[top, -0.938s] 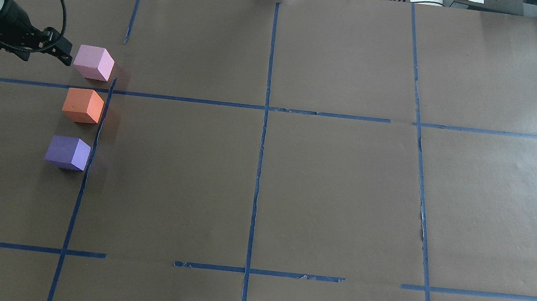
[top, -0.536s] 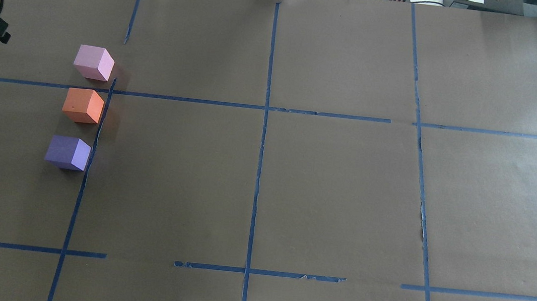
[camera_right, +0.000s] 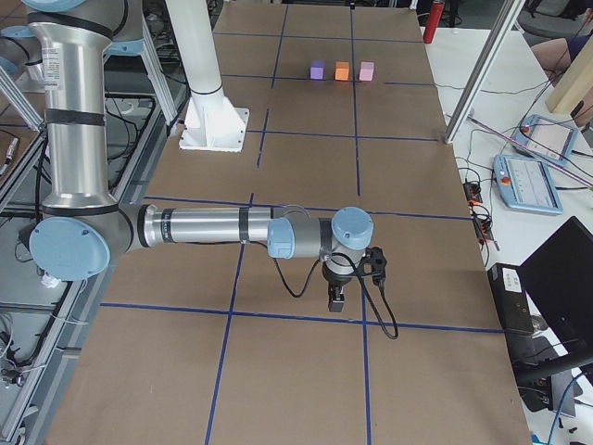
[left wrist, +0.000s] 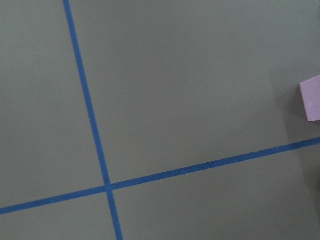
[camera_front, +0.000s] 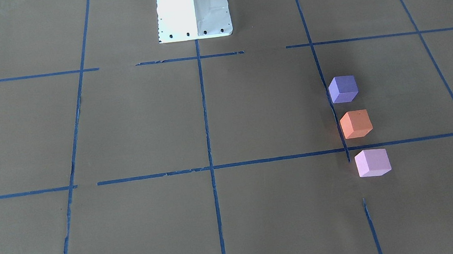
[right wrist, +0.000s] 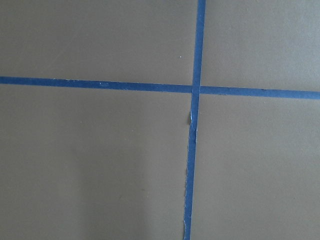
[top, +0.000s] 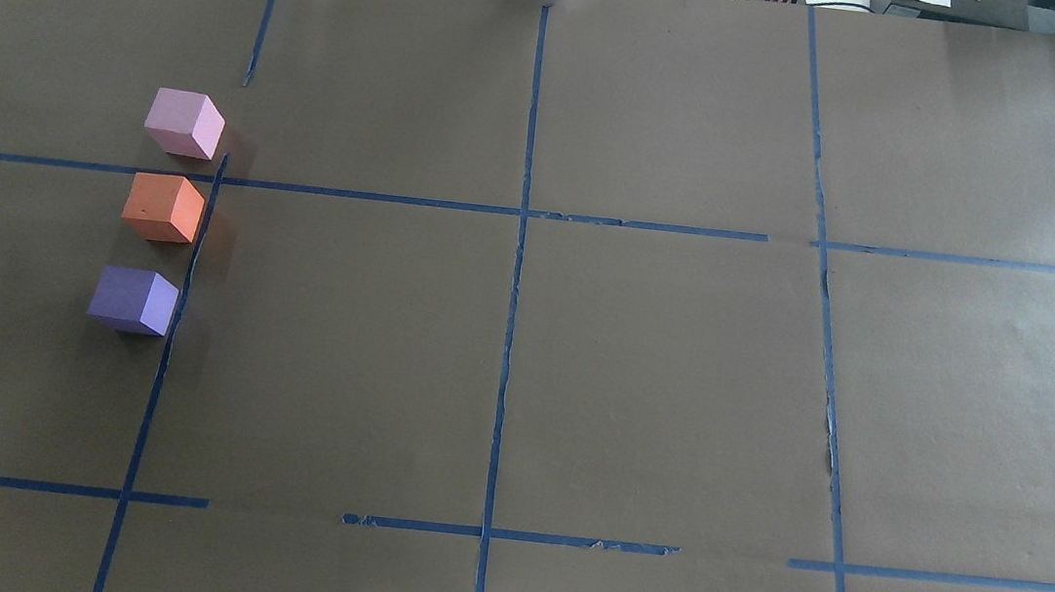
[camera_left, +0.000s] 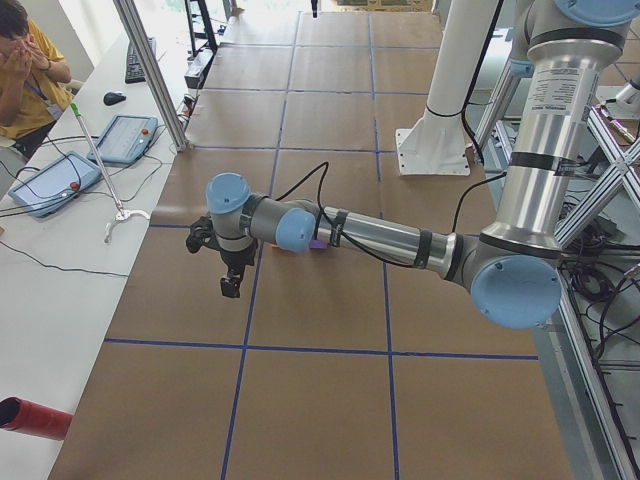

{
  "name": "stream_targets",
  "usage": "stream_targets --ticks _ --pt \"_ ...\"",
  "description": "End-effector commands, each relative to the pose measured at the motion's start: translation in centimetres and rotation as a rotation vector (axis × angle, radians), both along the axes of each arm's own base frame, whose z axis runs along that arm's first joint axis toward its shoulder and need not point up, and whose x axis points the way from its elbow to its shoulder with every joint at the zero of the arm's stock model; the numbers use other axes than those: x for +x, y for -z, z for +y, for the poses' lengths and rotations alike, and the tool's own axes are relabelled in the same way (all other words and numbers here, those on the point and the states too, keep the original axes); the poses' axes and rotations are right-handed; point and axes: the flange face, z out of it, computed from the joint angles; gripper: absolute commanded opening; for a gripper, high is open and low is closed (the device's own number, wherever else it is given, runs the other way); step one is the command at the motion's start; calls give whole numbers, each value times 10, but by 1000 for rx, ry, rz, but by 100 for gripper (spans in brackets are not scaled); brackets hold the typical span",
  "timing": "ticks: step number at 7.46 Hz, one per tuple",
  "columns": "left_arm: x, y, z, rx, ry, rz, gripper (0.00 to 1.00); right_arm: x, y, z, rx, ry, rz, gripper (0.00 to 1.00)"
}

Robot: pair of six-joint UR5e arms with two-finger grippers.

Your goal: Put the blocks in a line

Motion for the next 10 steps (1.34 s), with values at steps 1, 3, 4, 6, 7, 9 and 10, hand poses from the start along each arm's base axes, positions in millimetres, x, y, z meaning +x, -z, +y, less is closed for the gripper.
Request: stream_targets --ticks 1,3,4,6,7,9,10 --pt "-27 -27 22 -3 -5 -5 100 0 0 0 1 0 0 100" --pt "-37 -40 25 -24 10 -6 100 0 0 0 1 0 0 100" --pt "-45 -39 27 -23 25 -6 100 0 0 0 -1 0 0 100" --pt "-50 -55 33 -18 2 -12 100 0 0 0 -1 0 0 100" --pt "-49 -61 39 -33 0 -12 100 0 0 0 1 0 -2 100" --pt "-49 -69 49 -101 1 11 100 0 0 0 -1 0 0 100" --pt "-46 -65 49 -127 2 56 100 0 0 0 1 0 0 100"
